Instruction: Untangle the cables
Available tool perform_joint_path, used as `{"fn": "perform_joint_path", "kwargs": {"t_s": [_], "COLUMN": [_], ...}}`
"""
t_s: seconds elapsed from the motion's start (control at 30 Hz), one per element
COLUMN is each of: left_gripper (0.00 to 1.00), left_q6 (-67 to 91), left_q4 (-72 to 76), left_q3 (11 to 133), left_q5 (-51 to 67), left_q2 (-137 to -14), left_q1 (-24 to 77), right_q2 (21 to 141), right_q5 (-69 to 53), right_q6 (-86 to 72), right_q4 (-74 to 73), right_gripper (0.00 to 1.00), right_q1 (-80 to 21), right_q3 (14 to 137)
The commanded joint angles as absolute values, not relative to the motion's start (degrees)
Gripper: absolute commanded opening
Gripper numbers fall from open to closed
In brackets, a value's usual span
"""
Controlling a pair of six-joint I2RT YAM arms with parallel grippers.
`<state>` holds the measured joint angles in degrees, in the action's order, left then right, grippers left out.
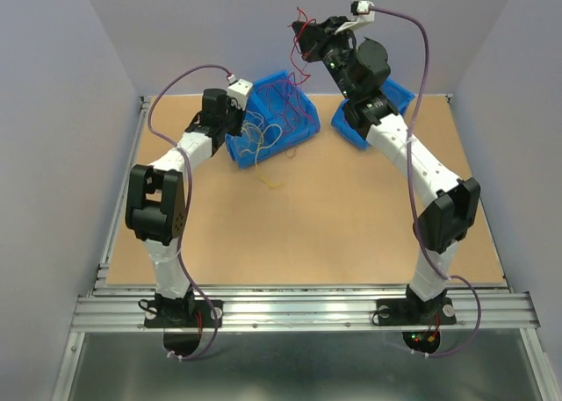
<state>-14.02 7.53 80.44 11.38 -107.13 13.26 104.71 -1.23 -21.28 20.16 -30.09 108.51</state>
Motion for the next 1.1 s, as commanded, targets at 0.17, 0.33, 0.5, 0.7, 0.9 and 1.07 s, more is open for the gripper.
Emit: {"fn": "perform_joint_path", "kwargs": {"t_s": [0.17, 0.33, 0.5, 0.7, 0.9, 1.07], "left_gripper": [0.12, 0.37, 0.5, 0.57, 0.59, 0.61], "left_q6": [-14.7, -14.9, -15.4, -15.6, -15.8, -19.3], "left_q4": [0.1, 1.5, 3.2, 4.0, 3.5, 0.1], "left_q3": [90.7, 88.8, 86.6, 82.5, 79.3, 78.4], "left_q5": [5.5, 7.7, 11.6, 13.7, 15.3, 15.8], "left_q2": [-117.0, -116.1, -111.6, -105.0, -99.1, -97.8], "left_q1": [12.1, 11.1, 10.8, 10.5, 10.3, 11.4], "right_q2": [121.6, 124.5, 127.8, 131.0, 134.4, 144.7], "right_q5": [-7.6, -6.9, -8.1, -5.0, -0.4, 5.4], "right_q6": [-20.0, -18.8, -19.9, -22.3, -24.3, -23.4], "right_q4": [26.7, 32.2, 34.4, 36.6, 31.4, 12.3], "right_gripper": [0.0, 0.0, 0.01, 0.0, 0.0, 0.01], "right_q1": [-30.7, -30.7, -30.1, -30.1, -30.0, -30.0], "right_q3": [135.2, 129.9, 124.8, 115.5, 111.4, 123.5]}}
